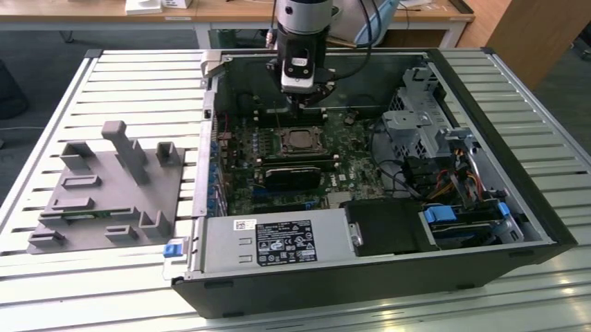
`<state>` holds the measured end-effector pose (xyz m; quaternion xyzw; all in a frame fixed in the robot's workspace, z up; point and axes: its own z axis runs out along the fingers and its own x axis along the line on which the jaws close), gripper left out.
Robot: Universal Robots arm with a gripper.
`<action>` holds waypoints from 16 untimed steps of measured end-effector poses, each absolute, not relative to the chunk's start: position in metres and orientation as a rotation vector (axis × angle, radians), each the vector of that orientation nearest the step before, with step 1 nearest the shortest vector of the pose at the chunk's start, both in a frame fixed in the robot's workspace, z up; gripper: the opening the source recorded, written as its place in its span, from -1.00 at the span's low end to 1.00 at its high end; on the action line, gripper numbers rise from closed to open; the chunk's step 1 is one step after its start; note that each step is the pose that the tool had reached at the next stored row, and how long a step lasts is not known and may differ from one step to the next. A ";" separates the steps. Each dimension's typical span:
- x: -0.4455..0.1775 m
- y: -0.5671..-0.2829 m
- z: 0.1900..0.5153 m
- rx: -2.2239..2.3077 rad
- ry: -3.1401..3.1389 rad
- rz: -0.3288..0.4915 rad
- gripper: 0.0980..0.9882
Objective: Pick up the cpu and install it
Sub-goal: 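Install the first cpu locking lever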
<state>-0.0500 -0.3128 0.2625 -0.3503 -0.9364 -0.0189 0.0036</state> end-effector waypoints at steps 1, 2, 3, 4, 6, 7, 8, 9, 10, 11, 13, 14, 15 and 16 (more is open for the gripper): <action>-0.050 -0.313 0.262 -1.086 -2.937 -0.058 -0.98; -0.050 -0.313 0.262 -1.064 -2.945 -0.058 -0.98; -0.050 -0.313 0.261 -1.037 -2.954 -0.058 -0.98; -0.050 -0.313 0.261 -1.010 -2.963 -0.058 -0.98; -0.050 -0.313 0.260 -0.955 -2.980 -0.057 -0.98; -0.050 -0.313 0.260 -0.927 -2.989 -0.057 -0.98; -0.050 -0.313 0.260 -0.900 -2.997 -0.057 -0.98; -0.050 -0.313 0.259 -0.874 -3.004 -0.057 -0.98; -0.050 -0.313 0.259 -0.847 -3.011 -0.056 -0.98; -0.050 -0.313 0.259 -0.826 -3.017 -0.056 -0.98; -0.050 -0.313 0.259 -0.796 -3.032 -0.059 -0.98; -0.050 -0.313 0.258 -0.776 -3.048 -0.064 -0.98; -0.050 -0.313 0.258 -0.763 -3.054 -0.065 -0.98; -0.050 -0.313 0.258 -0.744 -3.061 -0.066 -0.98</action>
